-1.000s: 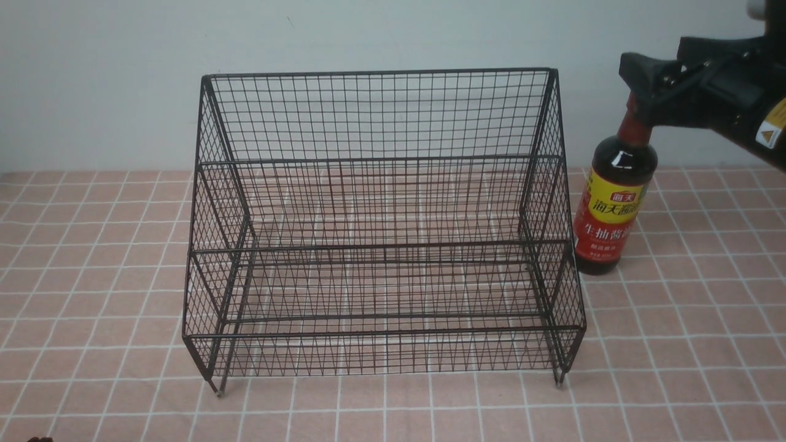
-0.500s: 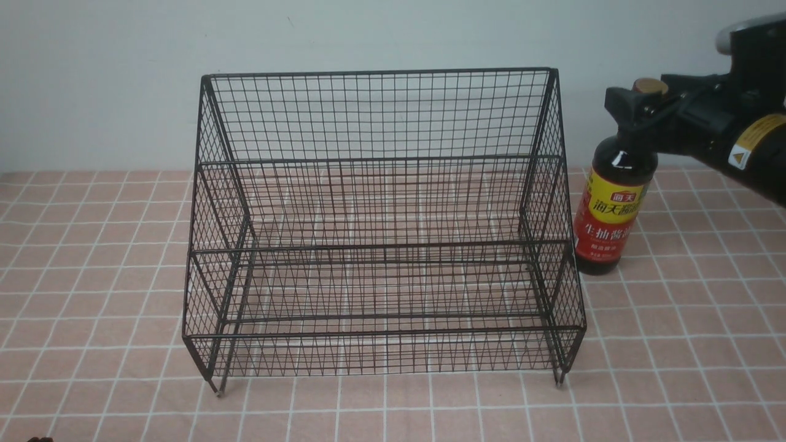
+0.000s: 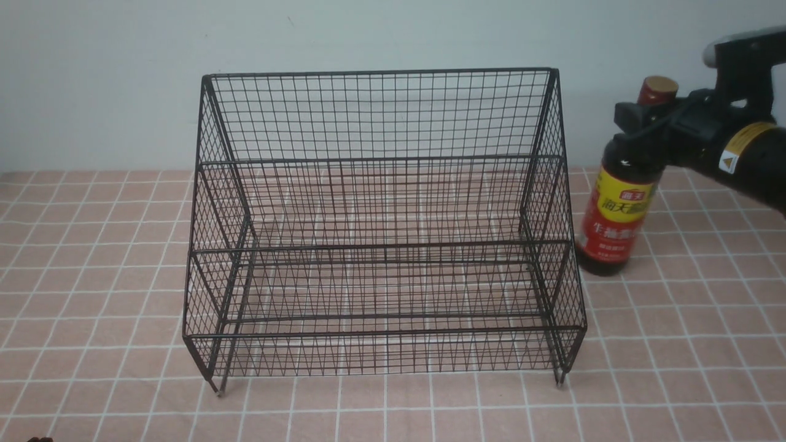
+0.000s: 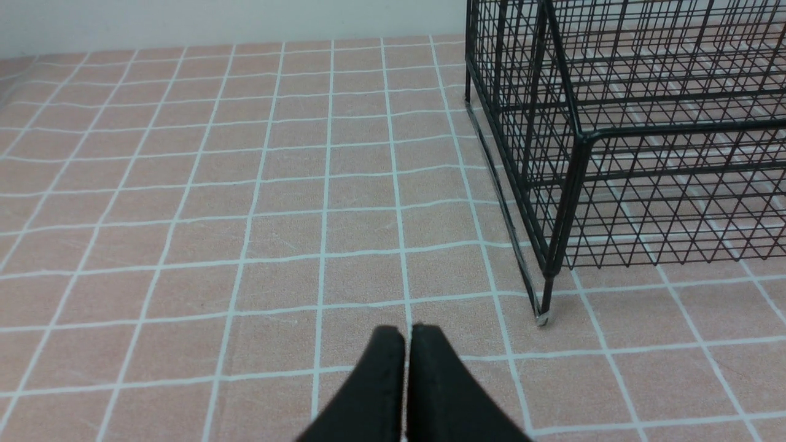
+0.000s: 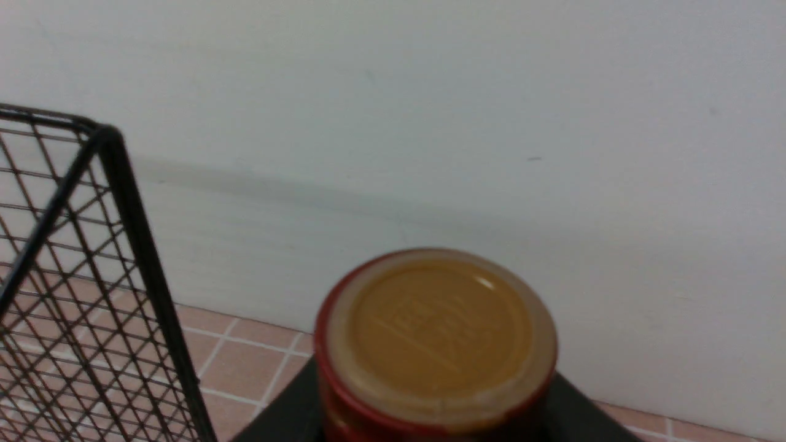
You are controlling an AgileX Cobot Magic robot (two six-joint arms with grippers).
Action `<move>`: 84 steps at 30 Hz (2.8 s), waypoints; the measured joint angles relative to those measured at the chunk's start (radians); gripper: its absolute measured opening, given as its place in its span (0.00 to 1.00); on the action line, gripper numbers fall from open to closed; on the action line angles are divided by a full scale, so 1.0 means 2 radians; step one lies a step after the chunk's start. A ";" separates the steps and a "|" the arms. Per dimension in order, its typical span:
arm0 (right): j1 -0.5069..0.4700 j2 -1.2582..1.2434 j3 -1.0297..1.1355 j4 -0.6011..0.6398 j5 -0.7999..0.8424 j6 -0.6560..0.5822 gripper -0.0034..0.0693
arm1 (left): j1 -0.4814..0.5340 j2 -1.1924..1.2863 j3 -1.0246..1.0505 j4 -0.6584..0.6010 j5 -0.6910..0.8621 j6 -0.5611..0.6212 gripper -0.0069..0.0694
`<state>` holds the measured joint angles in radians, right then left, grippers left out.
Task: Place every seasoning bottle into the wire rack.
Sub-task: Use the right arm to grab the condiment bottle closest to it, then use the right arm to put the condiment bottle back on the shelf
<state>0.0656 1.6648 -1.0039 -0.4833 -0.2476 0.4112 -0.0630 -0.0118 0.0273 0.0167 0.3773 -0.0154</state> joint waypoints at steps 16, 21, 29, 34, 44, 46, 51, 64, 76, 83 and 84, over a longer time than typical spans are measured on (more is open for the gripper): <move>0.070 -0.164 -0.134 -0.095 0.064 0.093 0.42 | 0.000 0.000 0.000 0.000 0.000 0.000 0.08; 0.133 -0.151 -0.170 -0.126 0.058 0.118 0.42 | 0.000 0.000 0.000 0.000 0.000 0.000 0.08; 0.193 -0.074 -0.229 -0.137 0.081 0.125 0.42 | 0.000 0.000 0.000 0.000 0.000 0.000 0.08; 0.194 -0.037 -0.244 -0.138 0.098 0.125 0.42 | 0.000 0.000 0.000 0.000 0.000 0.000 0.08; 0.194 -0.007 -0.245 -0.136 0.164 0.127 0.42 | 0.000 0.000 0.000 0.000 0.000 0.000 0.08; 0.194 -0.007 -0.245 -0.134 0.197 0.131 0.42 | 0.000 0.000 0.000 0.000 0.000 0.000 0.08; 0.194 -0.007 -0.245 -0.120 0.250 0.143 0.42 | 0.000 0.000 0.000 0.000 0.000 0.000 0.08; 0.194 0.019 -0.248 -0.107 0.256 0.145 0.42 | 0.000 0.000 0.000 0.000 0.000 0.000 0.08; 0.197 0.066 -0.248 -0.105 0.258 0.145 0.42 | 0.000 0.000 0.000 0.000 0.000 0.000 0.08; 0.198 0.080 -0.248 -0.103 0.254 0.145 0.42 | 0.000 0.000 0.000 0.000 0.000 0.000 0.08; 0.198 0.080 -0.248 -0.103 0.254 0.145 0.42 | 0.000 0.000 0.000 0.000 0.000 0.000 0.08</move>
<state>0.4610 1.8254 -1.4994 -0.6894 0.2600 0.7022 -0.0630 -0.0118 0.0273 0.0167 0.3773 -0.0154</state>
